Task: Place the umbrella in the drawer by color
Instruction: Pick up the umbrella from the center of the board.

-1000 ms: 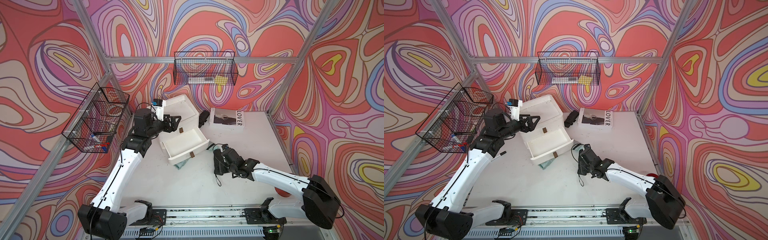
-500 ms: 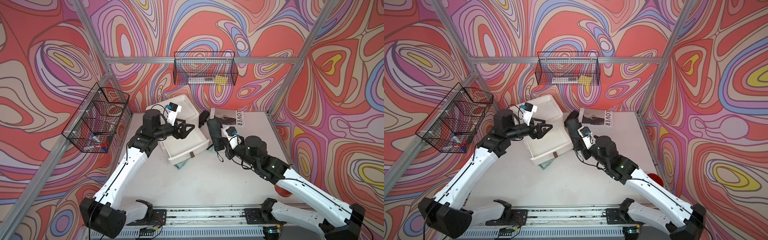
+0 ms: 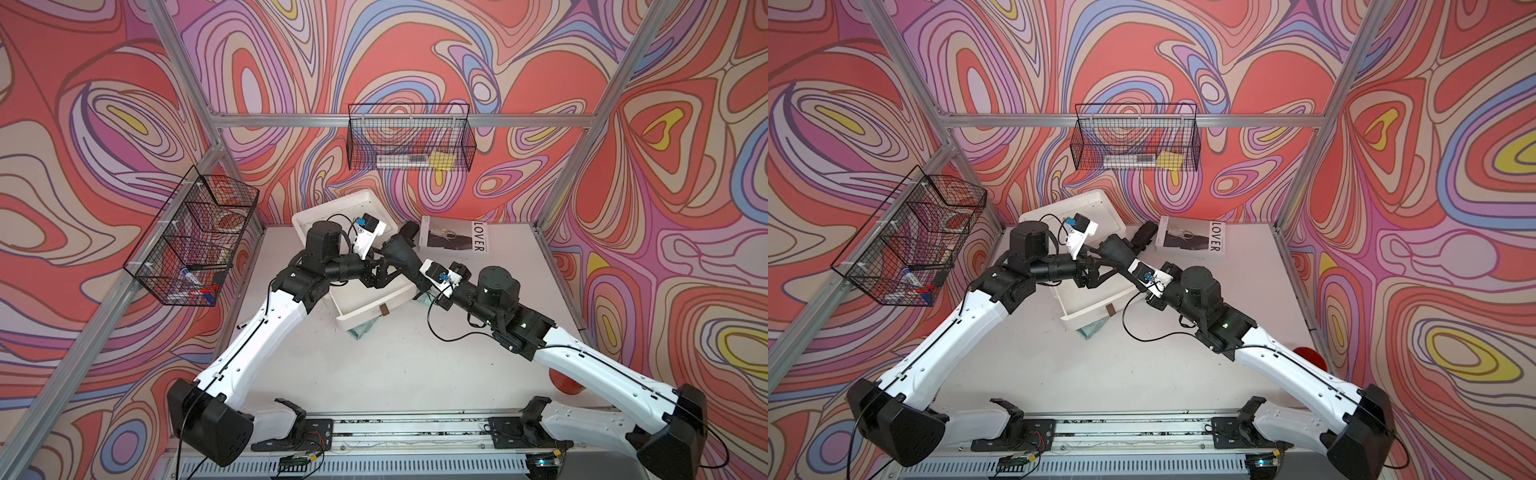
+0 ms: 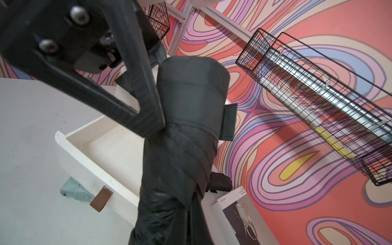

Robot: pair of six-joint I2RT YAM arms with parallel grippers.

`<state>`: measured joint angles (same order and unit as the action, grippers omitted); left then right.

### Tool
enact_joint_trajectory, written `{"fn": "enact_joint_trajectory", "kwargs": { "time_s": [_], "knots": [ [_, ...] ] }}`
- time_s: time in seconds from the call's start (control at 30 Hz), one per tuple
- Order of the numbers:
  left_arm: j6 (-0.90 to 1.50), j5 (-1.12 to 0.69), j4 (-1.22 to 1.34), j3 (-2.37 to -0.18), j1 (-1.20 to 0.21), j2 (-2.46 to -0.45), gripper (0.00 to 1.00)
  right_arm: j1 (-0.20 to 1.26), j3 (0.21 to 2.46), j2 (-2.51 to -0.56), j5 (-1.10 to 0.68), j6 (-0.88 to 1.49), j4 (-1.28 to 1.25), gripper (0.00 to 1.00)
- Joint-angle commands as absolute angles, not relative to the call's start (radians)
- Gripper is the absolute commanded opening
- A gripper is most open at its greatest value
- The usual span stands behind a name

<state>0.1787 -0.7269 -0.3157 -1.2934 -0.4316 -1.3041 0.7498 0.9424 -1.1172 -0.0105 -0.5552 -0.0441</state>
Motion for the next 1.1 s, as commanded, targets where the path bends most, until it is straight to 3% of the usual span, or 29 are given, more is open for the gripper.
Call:
{"fn": "enact_joint_trajectory", "kwargs": {
  "time_s": [0.0, 0.13, 0.3, 0.37, 0.47, 0.5, 0.63, 0.73, 0.83, 0.97, 1.07],
  "knots": [
    [0.173, -0.690, -0.316, -1.310, -0.446, -1.310, 0.65, 0.756, 0.953, -1.112, -0.055, -0.564, -0.153, 0.00],
    [0.235, -0.660, -0.245, -1.281, -0.448, -1.307, 0.51, 0.756, 0.948, -1.136, -0.110, -0.549, -0.113, 0.00],
    [0.256, -0.646, -0.224, -1.276, -0.448, -1.300, 0.52, 0.759, 0.924, -1.154, -0.125, -0.546, -0.115, 0.00],
    [0.263, -0.659, -0.218, -1.275, -0.448, -1.296, 0.47, 0.759, 0.917, -1.156, -0.124, -0.546, -0.127, 0.00],
    [0.278, -0.669, -0.200, -1.272, -0.449, -1.293, 0.15, 0.759, 0.929, -1.162, -0.115, -0.522, -0.128, 0.02],
    [0.284, -0.658, -0.200, -1.272, -0.449, -1.292, 0.02, 0.759, 0.936, -1.164, -0.108, -0.503, -0.121, 0.11],
    [0.309, -0.511, -0.202, -1.256, -0.450, -1.264, 0.00, 0.759, 0.963, -1.169, -0.031, -0.416, -0.057, 0.48],
    [0.409, -0.268, -0.216, -1.225, -0.451, -1.224, 0.00, 0.759, 0.954, -1.151, 0.036, -0.325, -0.019, 0.63],
    [0.604, 0.047, -0.292, -1.153, -0.452, -1.147, 0.00, 0.758, 0.905, -1.108, 0.054, -0.246, -0.039, 0.70],
    [0.826, 0.303, -0.196, -0.935, -0.488, -1.016, 0.00, 0.759, 0.848, -1.076, 0.080, -0.163, -0.100, 0.72],
    [0.892, 0.484, -0.127, -0.833, -0.591, -0.963, 0.00, 0.758, 0.823, -1.072, 0.086, -0.149, -0.127, 0.72]
  ]
}}
